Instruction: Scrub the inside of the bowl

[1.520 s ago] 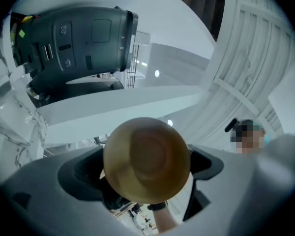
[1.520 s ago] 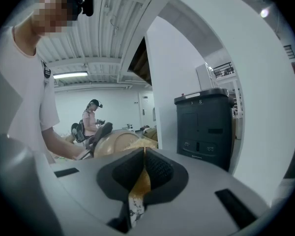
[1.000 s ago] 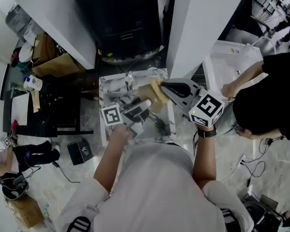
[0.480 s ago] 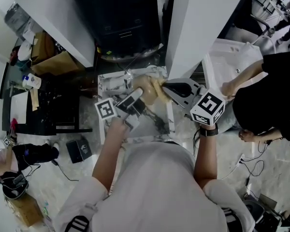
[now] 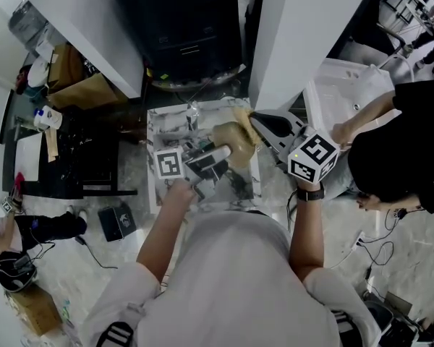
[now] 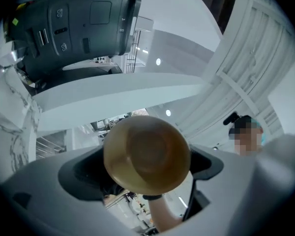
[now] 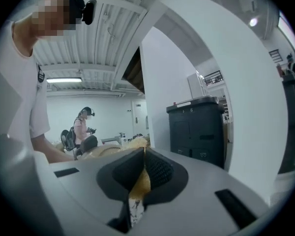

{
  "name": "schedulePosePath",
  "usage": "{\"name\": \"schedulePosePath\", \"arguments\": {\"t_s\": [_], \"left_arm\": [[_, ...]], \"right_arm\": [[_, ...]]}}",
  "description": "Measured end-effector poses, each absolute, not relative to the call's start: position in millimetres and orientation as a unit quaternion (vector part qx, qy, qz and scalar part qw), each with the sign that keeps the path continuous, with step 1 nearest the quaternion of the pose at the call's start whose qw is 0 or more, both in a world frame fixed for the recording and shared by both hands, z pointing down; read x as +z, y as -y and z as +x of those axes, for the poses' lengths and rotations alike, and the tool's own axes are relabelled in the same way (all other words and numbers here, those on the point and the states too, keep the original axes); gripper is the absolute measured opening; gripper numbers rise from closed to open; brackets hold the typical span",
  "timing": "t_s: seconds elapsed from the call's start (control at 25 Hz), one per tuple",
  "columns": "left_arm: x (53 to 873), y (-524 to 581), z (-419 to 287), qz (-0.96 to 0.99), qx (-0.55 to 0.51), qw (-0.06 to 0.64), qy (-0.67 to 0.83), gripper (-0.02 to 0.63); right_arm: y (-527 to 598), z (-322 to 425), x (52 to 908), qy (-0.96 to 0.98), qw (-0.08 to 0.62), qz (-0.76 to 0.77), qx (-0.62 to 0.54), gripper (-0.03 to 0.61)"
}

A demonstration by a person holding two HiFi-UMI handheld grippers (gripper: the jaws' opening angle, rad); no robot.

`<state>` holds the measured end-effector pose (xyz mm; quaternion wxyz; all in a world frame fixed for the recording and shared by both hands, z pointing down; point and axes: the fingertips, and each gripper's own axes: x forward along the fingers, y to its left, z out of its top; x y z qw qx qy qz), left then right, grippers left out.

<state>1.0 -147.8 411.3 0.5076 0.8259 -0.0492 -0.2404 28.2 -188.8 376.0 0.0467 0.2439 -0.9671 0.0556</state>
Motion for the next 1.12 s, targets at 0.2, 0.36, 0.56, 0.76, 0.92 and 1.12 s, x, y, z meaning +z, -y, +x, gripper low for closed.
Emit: {"name": "schedulePosePath", "arguments": {"t_s": [0.2,0.36,0.56,0.76,0.92,1.12], "left_arm": [[413.1,157.0,-15.9,0.814,-0.261,0.513,0.071,0.545],[411.8,180.7,-41.2,0.789,-0.311,0.52,0.103,0.545],[403.1,210.9,-64.5,0.775,-0.345,0.506,0.157,0.545],[430.0,238.7,-84.9,0.741,-0.36,0.503,0.262,0.035],[457.9,220.4,-83.8,0.766,-0.313,0.485,0.283,0.028],[487.9,203.7,-81.4,0.767,-0.275,0.501,0.291,0.023]], "right_arm": [[190.6,31.3,395.0,0.964,0.068,0.246,0.069,0.018],[183.4,24.9,399.9,0.967,0.085,0.233,0.064,0.017],[169.7,11.5,384.5,0.974,0.064,0.212,0.057,0.017],[160.3,-2.9,379.0,0.975,0.074,0.204,0.038,0.017],[165.2,1.2,418.4,0.97,0.093,0.209,0.081,0.017],[169.8,5.5,421.7,0.97,0.046,0.206,0.121,0.017]]}}
